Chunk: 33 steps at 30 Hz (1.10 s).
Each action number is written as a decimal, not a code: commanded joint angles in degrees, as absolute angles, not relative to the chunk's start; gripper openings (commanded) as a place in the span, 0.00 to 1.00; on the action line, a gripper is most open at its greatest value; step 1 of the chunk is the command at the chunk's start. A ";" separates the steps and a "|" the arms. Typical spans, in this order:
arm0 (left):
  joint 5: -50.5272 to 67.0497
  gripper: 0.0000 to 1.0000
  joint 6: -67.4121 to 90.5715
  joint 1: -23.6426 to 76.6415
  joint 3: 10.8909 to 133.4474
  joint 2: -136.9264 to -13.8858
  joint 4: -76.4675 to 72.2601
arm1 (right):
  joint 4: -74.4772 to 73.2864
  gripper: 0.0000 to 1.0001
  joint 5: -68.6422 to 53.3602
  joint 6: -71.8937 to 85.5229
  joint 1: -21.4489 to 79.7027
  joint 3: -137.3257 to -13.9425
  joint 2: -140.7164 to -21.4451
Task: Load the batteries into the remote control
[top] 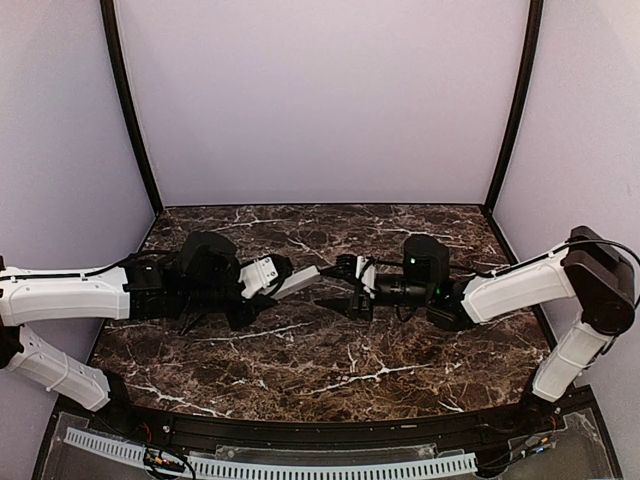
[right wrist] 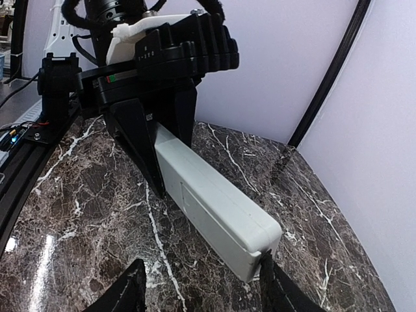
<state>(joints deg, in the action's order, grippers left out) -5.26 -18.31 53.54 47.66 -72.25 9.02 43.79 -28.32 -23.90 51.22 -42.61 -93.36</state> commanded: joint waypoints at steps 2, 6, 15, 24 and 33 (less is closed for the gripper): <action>-8.28 0.00 -17.12 53.74 50.08 -71.88 8.23 | 42.83 0.54 -30.59 -23.03 52.57 -41.08 -90.88; -9.79 0.00 -16.92 53.66 50.67 -73.16 8.48 | 42.69 0.51 -31.37 -22.84 53.46 -39.06 -89.92; -9.85 0.00 -17.23 53.51 50.65 -73.34 8.70 | 41.17 0.45 -32.19 -23.62 53.89 -35.53 -85.83; -6.78 0.00 -18.55 53.39 49.32 -71.75 9.67 | 36.64 0.48 -30.12 -19.14 51.90 -37.48 -84.05; 9.31 0.00 -9.15 53.39 50.33 -67.61 11.21 | 21.93 0.92 -33.54 -12.61 46.67 -49.41 -82.57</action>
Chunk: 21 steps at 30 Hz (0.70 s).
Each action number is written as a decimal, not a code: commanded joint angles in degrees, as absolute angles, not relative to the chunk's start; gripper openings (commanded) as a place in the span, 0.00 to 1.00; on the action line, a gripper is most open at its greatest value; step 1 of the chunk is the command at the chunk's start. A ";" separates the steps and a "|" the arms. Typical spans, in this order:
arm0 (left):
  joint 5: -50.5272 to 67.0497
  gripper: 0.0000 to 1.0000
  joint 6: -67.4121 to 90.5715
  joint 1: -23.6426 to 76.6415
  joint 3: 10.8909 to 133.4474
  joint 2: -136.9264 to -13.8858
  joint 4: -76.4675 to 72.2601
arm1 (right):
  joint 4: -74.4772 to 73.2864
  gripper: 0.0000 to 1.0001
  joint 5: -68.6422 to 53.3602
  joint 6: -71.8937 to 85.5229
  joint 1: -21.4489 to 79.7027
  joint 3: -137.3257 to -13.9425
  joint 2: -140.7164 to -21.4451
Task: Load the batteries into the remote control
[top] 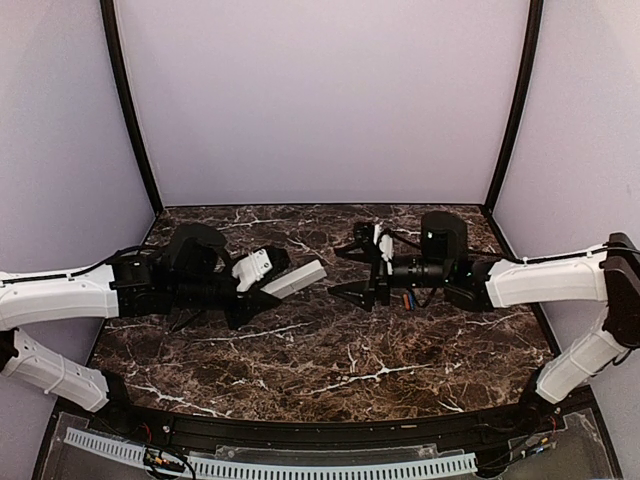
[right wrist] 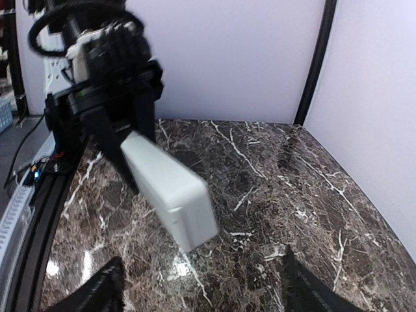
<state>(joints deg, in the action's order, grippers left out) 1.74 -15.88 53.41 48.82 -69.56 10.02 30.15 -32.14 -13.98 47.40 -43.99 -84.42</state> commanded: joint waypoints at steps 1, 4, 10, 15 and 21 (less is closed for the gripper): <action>9.80 0.00 -7.87 53.37 50.68 -67.59 11.26 | 19.98 0.98 -34.00 -12.67 46.71 -50.70 -82.83; 12.63 0.00 -2.51 53.35 51.15 -67.54 10.93 | 16.82 0.99 -37.05 -11.84 46.76 -53.67 -83.16; 14.16 0.00 2.31 53.46 52.66 -66.97 9.48 | 16.19 0.99 -45.13 -11.17 47.60 -56.61 -83.85; 14.51 0.00 2.31 53.54 52.95 -67.21 9.57 | 10.49 0.97 -44.30 -7.76 48.06 -62.50 -88.19; 13.57 0.00 2.18 53.54 53.28 -67.46 9.94 | 7.81 0.93 -44.96 -3.11 48.43 -66.40 -90.36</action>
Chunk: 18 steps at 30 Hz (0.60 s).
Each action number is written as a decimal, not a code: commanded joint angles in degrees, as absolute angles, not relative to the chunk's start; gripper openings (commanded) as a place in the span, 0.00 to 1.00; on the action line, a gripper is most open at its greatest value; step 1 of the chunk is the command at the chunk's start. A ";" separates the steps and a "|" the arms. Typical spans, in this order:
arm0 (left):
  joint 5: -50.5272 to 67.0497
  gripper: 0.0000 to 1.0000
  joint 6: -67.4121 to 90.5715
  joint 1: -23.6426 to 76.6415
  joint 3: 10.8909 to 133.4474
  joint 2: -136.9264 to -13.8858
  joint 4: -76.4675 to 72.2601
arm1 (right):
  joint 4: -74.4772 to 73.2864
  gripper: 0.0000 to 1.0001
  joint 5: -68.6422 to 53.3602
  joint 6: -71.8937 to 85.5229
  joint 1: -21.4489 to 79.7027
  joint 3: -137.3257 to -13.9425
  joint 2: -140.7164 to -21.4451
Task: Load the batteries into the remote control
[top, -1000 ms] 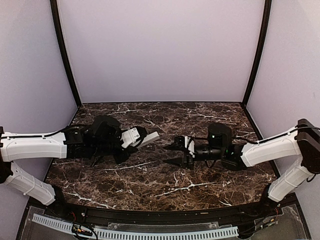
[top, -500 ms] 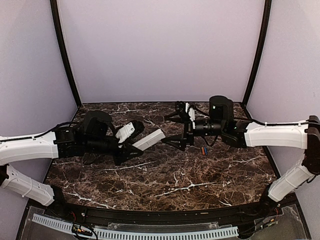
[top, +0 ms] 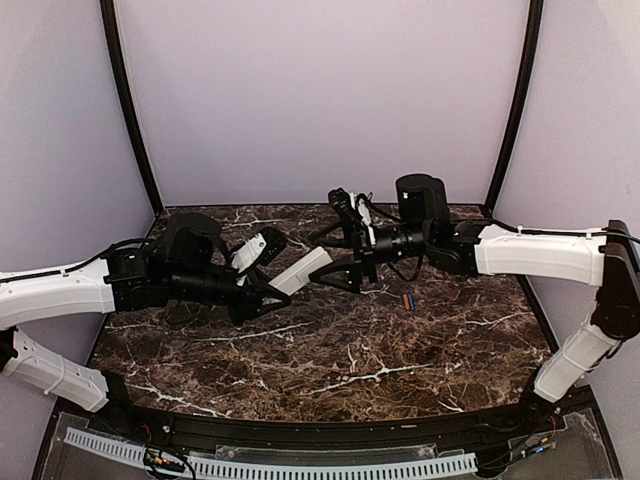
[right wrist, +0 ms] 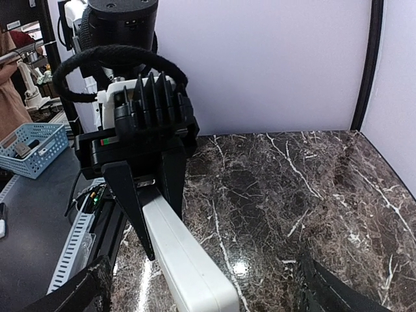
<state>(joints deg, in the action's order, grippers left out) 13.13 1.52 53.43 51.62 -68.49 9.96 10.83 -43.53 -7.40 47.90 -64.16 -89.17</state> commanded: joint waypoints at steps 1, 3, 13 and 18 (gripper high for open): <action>13.47 0.00 2.15 53.57 53.29 -67.42 9.82 | 7.07 0.92 -45.10 -2.51 48.43 -66.93 -90.74; 13.60 0.00 2.00 53.68 53.32 -67.48 9.70 | 5.39 0.92 -45.62 -2.01 48.43 -68.00 -91.43; 15.17 0.00 0.90 53.62 53.51 -67.25 8.81 | 11.62 0.99 -40.92 -1.76 49.13 -62.46 -85.12; 15.23 0.00 0.62 53.61 53.49 -66.71 8.25 | 5.88 0.94 -39.86 -2.80 49.29 -65.26 -86.17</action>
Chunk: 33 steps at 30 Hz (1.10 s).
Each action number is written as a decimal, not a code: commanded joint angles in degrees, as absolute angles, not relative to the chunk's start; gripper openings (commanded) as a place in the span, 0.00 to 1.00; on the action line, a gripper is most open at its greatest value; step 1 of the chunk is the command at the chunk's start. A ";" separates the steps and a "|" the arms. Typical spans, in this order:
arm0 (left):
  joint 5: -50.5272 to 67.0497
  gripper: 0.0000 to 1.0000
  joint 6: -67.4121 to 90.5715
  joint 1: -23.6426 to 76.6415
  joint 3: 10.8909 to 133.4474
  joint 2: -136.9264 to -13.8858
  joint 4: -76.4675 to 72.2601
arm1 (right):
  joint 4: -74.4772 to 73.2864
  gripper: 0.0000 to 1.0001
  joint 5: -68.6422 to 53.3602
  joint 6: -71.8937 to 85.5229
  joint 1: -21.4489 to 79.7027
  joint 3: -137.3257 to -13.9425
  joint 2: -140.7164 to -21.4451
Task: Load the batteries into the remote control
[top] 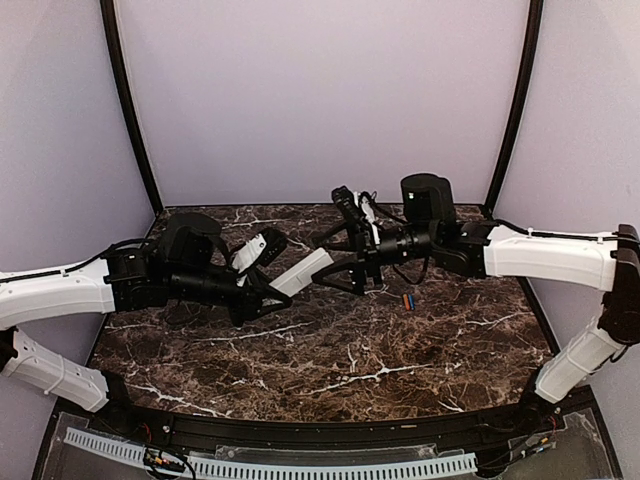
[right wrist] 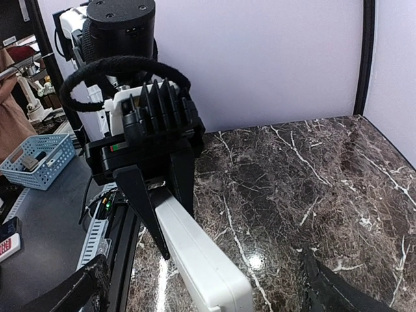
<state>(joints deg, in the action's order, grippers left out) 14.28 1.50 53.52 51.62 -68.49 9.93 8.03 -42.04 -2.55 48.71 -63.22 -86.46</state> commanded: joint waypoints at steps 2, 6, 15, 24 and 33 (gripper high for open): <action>15.28 0.00 0.73 53.67 53.49 -66.63 7.88 | 4.74 0.92 -37.75 -3.54 49.79 -65.27 -85.84; 15.95 0.00 0.87 53.54 53.81 -67.00 7.89 | 6.32 0.91 -35.84 -4.07 51.19 -63.90 -85.39; 17.10 0.00 0.86 53.62 54.41 -67.38 8.42 | 5.73 0.81 -35.78 -7.19 52.12 -65.61 -87.20; 17.23 0.00 1.48 53.67 54.81 -67.67 9.29 | 5.56 0.77 -36.18 -9.38 52.12 -64.71 -85.52; 17.90 0.00 0.87 53.63 54.43 -68.48 7.84 | 1.63 0.78 -35.49 -12.97 52.12 -64.16 -81.93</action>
<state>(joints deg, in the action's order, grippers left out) 16.82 1.32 53.52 53.32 -68.45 9.06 3.05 -35.92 -10.74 51.66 -64.07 -84.68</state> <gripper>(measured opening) 0.178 0.775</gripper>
